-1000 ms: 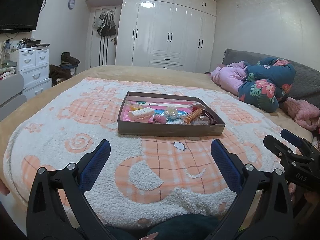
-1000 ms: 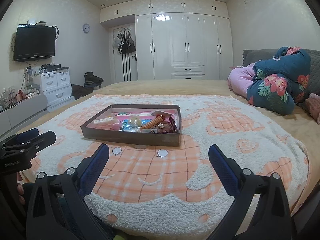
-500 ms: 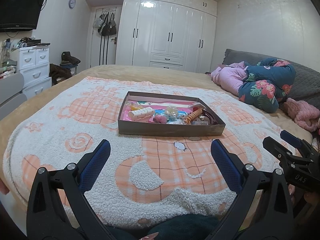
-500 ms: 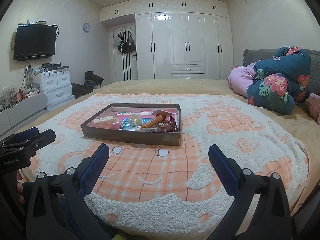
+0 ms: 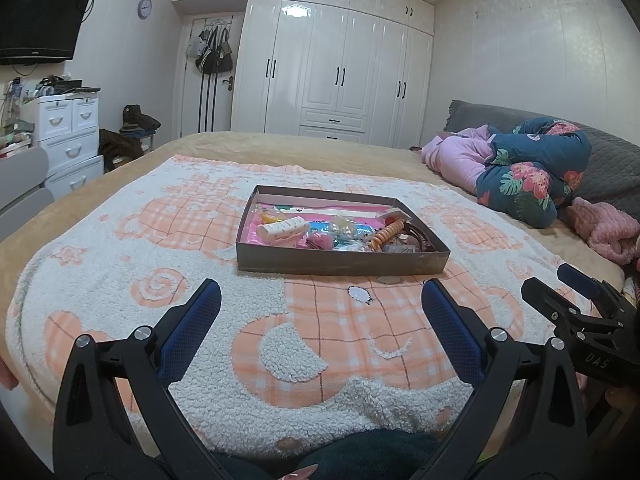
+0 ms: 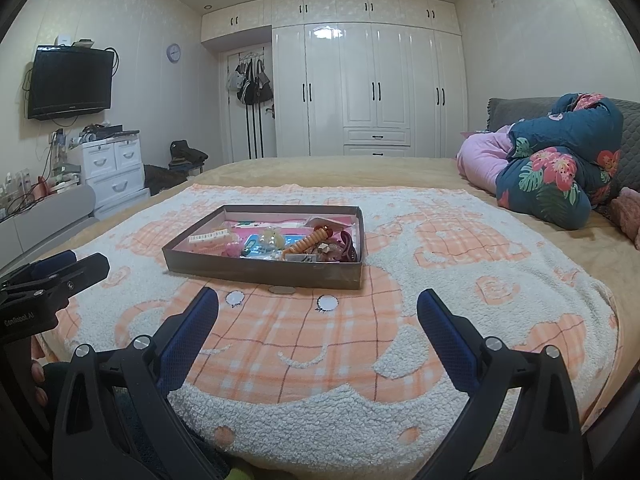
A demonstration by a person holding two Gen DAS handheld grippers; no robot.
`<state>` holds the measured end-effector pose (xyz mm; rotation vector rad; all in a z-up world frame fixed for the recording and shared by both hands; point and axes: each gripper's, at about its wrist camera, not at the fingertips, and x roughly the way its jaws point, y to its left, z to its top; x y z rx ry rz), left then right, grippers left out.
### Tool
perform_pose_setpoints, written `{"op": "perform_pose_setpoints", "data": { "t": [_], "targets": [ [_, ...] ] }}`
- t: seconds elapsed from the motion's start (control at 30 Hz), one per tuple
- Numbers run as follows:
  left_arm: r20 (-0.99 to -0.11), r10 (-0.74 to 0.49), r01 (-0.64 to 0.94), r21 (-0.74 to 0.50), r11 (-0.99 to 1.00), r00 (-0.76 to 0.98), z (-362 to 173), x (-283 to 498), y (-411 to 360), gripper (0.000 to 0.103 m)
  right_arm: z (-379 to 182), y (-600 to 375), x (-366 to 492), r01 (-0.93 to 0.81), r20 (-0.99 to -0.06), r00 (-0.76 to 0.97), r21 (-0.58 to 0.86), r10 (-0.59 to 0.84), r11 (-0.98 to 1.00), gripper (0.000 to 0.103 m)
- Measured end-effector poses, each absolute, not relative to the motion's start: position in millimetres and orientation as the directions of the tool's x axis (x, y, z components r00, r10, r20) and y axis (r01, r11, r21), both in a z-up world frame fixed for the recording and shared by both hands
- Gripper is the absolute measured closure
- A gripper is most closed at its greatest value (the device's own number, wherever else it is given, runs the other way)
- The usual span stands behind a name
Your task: Organize jewelry
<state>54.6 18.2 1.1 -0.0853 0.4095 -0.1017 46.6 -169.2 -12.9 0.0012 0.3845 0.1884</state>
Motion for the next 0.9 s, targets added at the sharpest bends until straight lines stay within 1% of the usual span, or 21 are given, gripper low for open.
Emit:
{"op": "perform_pose_setpoints", "data": {
  "t": [0.9],
  "targets": [
    [-0.398,-0.115,0.085,-0.092,0.992,0.91,1.4,54.5,12.9,0.011,-14.5,-168.4,47.5,-0.177,-0.378,0.908,0.035,0.178,0.983,0.006]
  ]
}}
